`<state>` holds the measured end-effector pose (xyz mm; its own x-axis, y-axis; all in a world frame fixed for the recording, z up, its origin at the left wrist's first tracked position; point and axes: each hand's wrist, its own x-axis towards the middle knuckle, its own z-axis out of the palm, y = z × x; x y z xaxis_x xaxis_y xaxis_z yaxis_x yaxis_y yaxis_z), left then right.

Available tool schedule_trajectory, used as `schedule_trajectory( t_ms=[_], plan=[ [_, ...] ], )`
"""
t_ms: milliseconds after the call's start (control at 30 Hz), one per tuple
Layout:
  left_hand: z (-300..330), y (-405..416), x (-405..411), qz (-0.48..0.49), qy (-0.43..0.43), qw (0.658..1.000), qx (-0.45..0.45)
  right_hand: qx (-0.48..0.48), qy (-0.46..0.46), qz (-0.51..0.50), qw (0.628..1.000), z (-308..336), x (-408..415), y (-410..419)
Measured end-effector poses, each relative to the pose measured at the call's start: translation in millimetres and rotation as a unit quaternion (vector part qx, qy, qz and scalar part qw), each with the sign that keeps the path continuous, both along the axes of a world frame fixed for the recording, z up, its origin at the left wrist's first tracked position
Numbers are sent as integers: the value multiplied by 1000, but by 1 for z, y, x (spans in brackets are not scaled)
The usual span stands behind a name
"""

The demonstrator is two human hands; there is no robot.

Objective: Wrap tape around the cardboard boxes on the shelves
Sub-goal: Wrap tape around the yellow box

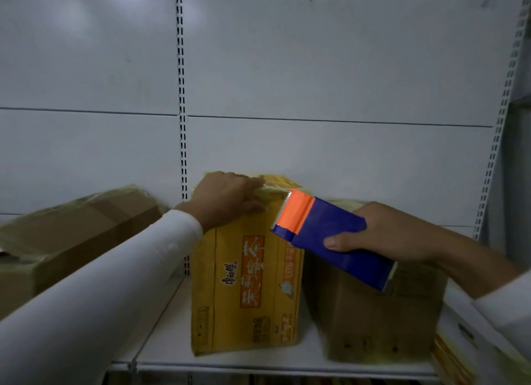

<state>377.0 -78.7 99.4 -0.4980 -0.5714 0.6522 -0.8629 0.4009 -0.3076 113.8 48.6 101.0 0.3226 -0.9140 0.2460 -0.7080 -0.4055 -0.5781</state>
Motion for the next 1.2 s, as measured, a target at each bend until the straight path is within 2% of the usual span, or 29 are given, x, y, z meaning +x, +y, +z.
schedule_trajectory(
  t_ms=[133, 267, 333, 400, 533, 633, 833, 1033, 1200],
  plan=[
    [-5, 3, 3, -45, 8, 999, -27, 9, 15, 5, 1000, -8, 5, -1],
    [-18, 22, 16, -174, 104, 977, -68, 20, 14, 33, 999, -11, 7, -4],
    [-26, 36, 27, -225, 161, 960, -45, 19, 18, 47, 999, -13, 8, -7],
    [-33, 49, 38, -268, 228, 936, 31, 22, 23, 60, 998, -13, 11, -8],
    [-42, 72, 46, -269, 318, 861, 290, 34, 41, 100, 994, -10, 22, -11],
    [-47, 81, 43, -287, 343, 817, 363, 44, 41, 123, 991, -13, 31, -14],
    [-53, 91, 45, -306, 379, 793, 366, 56, 47, 135, 988, -22, 41, -20],
    [-59, 89, 47, -293, 413, 790, 347, 74, 56, 150, 984, -23, 46, -22],
    [-45, 87, 51, -286, 429, 812, 273, 99, 105, 147, 979, 3, 51, -26]
  ],
)
